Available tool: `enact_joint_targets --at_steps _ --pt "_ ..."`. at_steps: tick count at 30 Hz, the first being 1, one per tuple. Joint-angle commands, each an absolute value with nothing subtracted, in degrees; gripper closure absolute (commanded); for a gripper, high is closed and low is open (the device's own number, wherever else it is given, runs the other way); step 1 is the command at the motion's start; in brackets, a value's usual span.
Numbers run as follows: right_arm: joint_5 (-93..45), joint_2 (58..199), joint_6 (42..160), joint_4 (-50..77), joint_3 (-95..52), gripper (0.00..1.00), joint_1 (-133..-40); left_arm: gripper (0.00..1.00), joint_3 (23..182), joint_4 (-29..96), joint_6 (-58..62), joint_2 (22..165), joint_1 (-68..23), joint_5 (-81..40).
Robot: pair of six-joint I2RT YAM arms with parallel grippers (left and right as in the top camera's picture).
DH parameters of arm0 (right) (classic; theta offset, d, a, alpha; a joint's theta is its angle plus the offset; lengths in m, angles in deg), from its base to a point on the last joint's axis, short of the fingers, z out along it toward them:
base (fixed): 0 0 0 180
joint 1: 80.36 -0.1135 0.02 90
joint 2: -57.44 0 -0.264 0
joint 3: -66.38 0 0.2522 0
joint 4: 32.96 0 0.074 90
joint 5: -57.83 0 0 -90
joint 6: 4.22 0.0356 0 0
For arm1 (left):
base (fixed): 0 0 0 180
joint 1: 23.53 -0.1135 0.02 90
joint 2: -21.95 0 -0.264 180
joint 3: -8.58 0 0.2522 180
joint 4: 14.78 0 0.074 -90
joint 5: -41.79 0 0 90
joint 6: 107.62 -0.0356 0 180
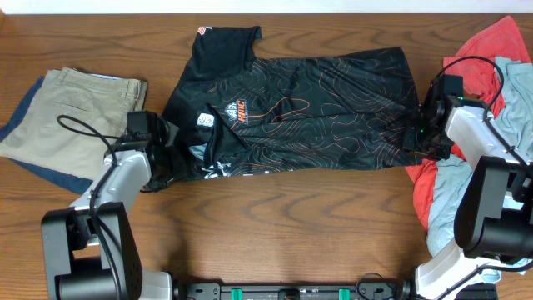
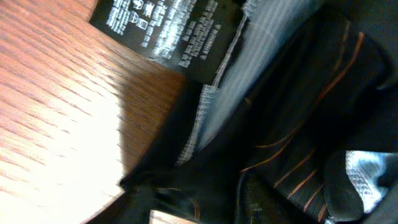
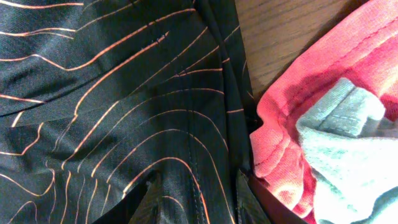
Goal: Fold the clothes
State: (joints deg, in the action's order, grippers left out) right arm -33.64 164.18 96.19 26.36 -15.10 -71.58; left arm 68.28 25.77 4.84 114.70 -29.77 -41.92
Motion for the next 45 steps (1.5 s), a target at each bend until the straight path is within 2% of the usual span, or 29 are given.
enact_joint_targets --at_steps 1,3,5,10,15,25,35,45 --pt "-33.62 163.59 96.46 26.52 -14.84 0.62 -72.39 0.72 65.74 25.83 4.47 116.18 -29.9 -43.19" --pt "-33.62 163.59 96.43 26.65 -14.84 0.62 -72.39 0.87 65.74 26.01 4.47 116.14 -30.1 -44.2" --pt "-33.62 163.59 96.43 26.82 -14.84 0.62 -72.39 0.93 65.87 27.16 4.49 116.12 -30.75 -45.31" --pt "-34.32 163.59 97.16 29.75 -14.84 0.68 -72.37 0.94 66.51 33.09 4.51 115.86 -34.64 -45.9" --pt "-34.28 163.59 99.03 30.41 -14.84 0.69 -72.08 0.94 66.51 37.7 4.49 115.59 -38.14 -45.88" --pt "-33.91 163.59 99.01 34.21 -14.71 0.79 -72.1 0.94 66.51 43.3 4.14 115.59 -38.62 -45.9" --pt "-32.86 163.57 98.71 25.2 -14.71 0.62 -72.13 0.94 66.51 41.96 3.4 115.59 -38.62 -45.9" --pt "-28.46 163.61 94.01 22.73 -13.12 0.63 -72.17 0.93 66.51 41.98 3.42 115.59 -38.62 -45.9"
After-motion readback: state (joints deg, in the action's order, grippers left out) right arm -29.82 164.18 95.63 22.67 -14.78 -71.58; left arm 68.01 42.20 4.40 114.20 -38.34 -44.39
